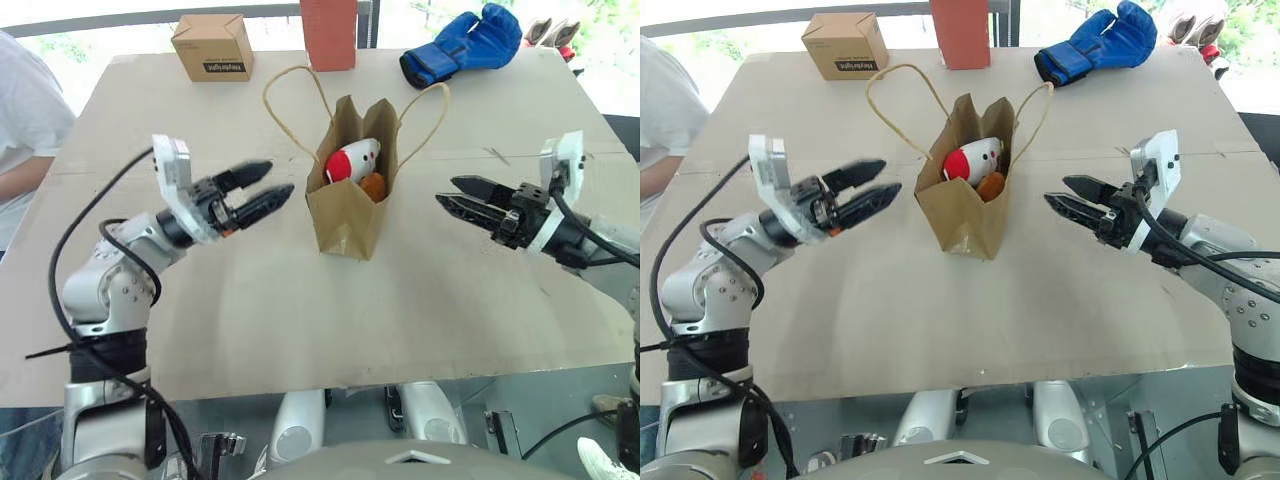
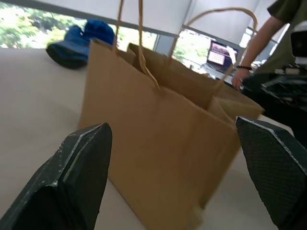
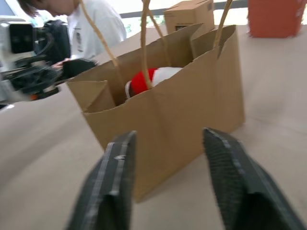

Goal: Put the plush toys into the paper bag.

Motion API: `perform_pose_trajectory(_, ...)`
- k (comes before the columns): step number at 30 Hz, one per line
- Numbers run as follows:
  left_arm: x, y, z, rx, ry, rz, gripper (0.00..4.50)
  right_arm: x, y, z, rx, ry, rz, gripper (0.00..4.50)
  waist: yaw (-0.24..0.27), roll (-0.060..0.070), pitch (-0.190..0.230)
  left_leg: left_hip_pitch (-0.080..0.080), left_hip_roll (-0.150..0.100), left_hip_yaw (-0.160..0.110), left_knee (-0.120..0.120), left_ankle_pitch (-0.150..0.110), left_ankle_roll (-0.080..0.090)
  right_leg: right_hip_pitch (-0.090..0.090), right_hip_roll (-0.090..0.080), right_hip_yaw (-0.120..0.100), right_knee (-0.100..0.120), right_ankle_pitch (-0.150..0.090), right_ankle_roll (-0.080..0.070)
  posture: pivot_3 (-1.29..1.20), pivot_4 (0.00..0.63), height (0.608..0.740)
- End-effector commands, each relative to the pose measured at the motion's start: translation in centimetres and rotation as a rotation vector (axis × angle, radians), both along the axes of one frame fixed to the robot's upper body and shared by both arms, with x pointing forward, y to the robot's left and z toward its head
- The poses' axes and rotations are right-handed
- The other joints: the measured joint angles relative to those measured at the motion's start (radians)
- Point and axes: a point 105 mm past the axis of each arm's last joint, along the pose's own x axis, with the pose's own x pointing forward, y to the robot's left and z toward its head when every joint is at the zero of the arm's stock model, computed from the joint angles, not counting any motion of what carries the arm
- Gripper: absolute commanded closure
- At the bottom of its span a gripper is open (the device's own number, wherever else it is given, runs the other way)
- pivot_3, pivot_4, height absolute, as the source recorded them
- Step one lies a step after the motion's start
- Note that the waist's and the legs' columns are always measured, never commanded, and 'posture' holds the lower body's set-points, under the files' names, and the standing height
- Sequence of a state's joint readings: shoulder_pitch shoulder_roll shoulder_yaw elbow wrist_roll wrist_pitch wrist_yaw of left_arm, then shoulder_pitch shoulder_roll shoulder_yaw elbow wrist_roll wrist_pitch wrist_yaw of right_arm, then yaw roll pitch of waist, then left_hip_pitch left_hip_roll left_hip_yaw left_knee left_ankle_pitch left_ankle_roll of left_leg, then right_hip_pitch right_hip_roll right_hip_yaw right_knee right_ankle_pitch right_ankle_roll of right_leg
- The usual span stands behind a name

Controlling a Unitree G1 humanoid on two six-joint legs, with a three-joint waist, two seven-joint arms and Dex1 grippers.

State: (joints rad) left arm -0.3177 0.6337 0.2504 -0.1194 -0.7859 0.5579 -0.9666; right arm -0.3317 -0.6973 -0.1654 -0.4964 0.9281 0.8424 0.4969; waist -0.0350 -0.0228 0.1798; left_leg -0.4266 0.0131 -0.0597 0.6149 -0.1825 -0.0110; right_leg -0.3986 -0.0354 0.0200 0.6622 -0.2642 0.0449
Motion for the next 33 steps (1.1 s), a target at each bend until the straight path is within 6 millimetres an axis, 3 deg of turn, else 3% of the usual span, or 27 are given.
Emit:
perform_pose_trajectory(1, -0.4, -3.0, -0.8, 0.095, -0.067, -0.025, 0.00, 1.2, 3.4, -3.7, -0.200, -0.071, 0.067, 4.32, 0.001, 0.000, 0.000, 0.001, 0.000, 0.000, 0.000, 0.000, 0.000, 0.001, 0.000, 0.000, 0.000, 0.000, 0.000, 0.00, 0.150, 0.740)
perform_pose_trajectory(5, -0.6, -5.2, -2.0, 0.081, -0.075, 0.041, 0.00, 4.0, 7.8, -4.4, -0.188, -0.179, 0.092, 4.43, -0.002, 0.000, 0.000, 0.003, 0.000, 0.003, 0.000, 0.000, 0.000, 0.002, 0.000, 0.004, 0.000, 0.000, 0.000, 0.00, 0.150, 0.740)
perform_pose_trajectory(9, -1.4, -6.1, -2.3, 0.075, -0.078, 0.083, 0.00, 3.8, 10.5, -4.3, -0.143, -0.210, 0.173, 4.43, 0.003, 0.000, 0.000, 0.000, 0.000, 0.002, 0.000, 0.000, 0.000, 0.000, 0.000, 0.004, 0.000, 0.002, -0.001, 0.00, 0.150, 0.740)
perform_pose_trajectory(13, -0.8, -6.3, -2.2, 0.083, -0.090, 0.204, 0.00, 3.3, 11.8, -4.9, -0.118, -0.201, 0.216, 4.43, 0.013, 0.000, 0.000, -0.001, 0.000, 0.000, 0.000, 0.000, 0.000, 0.000, 0.000, 0.001, 0.000, 0.002, -0.001, 0.00, 0.150, 0.740)
perform_pose_trajectory(23, 1.8, -6.2, -2.8, 0.168, -0.134, 0.482, 0.00, 4.2, 12.5, -6.6, -0.085, -0.154, 0.199, 4.43, 0.021, 0.000, 0.000, 0.003, -0.001, 0.001, 0.002, 0.000, 0.000, 0.003, 0.000, 0.002, 0.001, 0.003, 0.000, 0.00, 0.150, 0.740)
perform_pose_trajectory(30, 2.9, -7.2, -2.9, 0.151, -0.143, 0.560, 0.00, 2.7, 11.7, -6.7, -0.084, -0.158, 0.200, 4.43, 0.024, 0.000, 0.000, 0.002, -0.001, 0.001, 0.002, 0.000, 0.000, 0.003, 0.000, 0.002, 0.001, 0.003, 0.000, 0.00, 0.150, 0.740)
perform_pose_trajectory(31, 3.0, -7.3, -3.0, 0.126, -0.127, 0.554, 0.52, 2.2, 11.1, -6.4, -0.083, -0.170, 0.194, 4.50, 0.025, 0.000, 0.000, 0.002, -0.001, 0.000, 0.002, 0.000, 0.000, 0.003, 0.000, 0.002, 0.001, 0.003, 0.000, 0.00, 0.150, 0.740)
perform_pose_trajectory(33, 3.1, -7.0, -2.8, 0.105, -0.126, 0.552, 1.12, 1.2, 10.0, -5.8, -0.084, -0.186, 0.188, 4.50, 0.024, 0.000, 0.000, 0.002, -0.002, 0.000, 0.002, 0.000, 0.000, 0.003, 0.000, 0.002, 0.001, 0.003, 0.000, 0.00, 0.150, 0.740)
